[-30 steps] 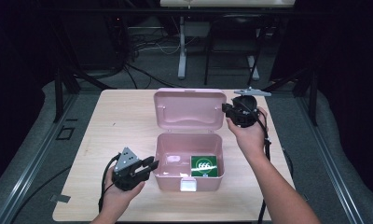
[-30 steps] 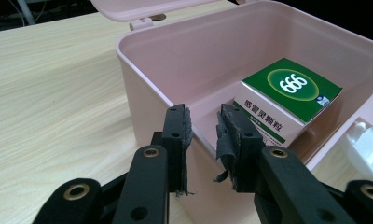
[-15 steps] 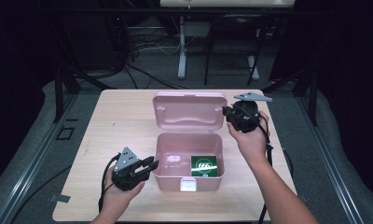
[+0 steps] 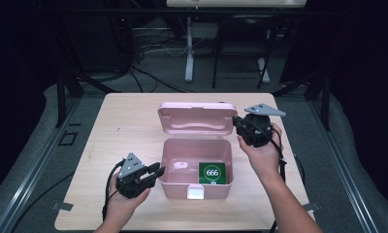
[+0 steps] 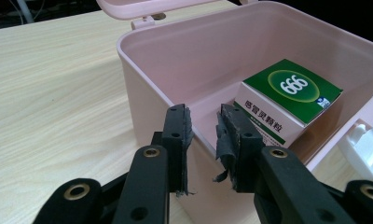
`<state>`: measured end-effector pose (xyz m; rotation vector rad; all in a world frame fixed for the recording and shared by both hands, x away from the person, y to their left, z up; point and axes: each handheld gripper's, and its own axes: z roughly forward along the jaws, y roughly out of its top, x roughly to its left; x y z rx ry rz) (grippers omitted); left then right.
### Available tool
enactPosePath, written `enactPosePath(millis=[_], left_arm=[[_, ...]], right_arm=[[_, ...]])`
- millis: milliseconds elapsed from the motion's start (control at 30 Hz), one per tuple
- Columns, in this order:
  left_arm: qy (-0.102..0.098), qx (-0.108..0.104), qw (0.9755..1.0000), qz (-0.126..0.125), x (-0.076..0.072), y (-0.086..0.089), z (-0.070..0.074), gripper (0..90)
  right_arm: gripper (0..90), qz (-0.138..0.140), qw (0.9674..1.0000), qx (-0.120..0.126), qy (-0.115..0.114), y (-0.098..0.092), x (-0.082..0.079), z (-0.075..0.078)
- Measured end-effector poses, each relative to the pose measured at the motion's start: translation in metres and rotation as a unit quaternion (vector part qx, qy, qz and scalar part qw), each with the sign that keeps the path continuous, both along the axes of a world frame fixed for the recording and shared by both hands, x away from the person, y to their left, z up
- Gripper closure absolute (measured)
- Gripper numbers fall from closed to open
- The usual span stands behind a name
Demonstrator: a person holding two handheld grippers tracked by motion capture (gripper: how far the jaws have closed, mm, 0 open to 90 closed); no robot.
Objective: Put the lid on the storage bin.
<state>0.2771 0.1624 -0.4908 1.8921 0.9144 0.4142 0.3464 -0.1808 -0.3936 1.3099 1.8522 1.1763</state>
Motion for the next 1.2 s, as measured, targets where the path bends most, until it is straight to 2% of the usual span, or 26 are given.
enactPosePath(millis=[67, 267, 633, 800, 867, 1100, 1200], left_arm=[[0.003, -0.005, 1.0000, -0.001, 0.001, 0.001, 0.000, 72.8], [0.004, -0.007, 1.0000, 0.001, 0.001, 0.001, 0.000, 73.4], [0.002, -0.002, 1.0000, 0.008, 0.001, 0.003, 0.005, 73.4], [-0.012, -0.009, 0.9997, 0.017, 0.001, 0.007, 0.013, 72.4], [-0.018, -0.013, 0.9995, 0.021, 0.002, 0.008, 0.018, 72.2], [-0.048, -0.021, 0.9982, 0.029, 0.007, 0.006, 0.039, 69.1], [-0.053, -0.019, 0.9980, 0.028, 0.009, 0.004, 0.045, 67.8]], right_arm=[[86.9, 0.002, 1.0000, -0.007, -0.002, 0.000, -0.005, -0.001], [85.9, 0.007, 0.9999, 0.009, -0.005, -0.002, -0.015, -0.005], [85.0, 0.012, 0.9992, 0.036, -0.007, -0.007, -0.023, -0.011], [84.9, 0.014, 0.9990, 0.042, -0.009, -0.008, -0.029, -0.014], [84.9, 0.018, 0.9990, 0.040, -0.003, -0.009, -0.031, -0.015], [85.8, 0.021, 0.9981, 0.056, -0.017, -0.012, -0.038, -0.022], [86.0, 0.024, 0.9980, 0.056, -0.017, -0.012, -0.041, -0.024]])
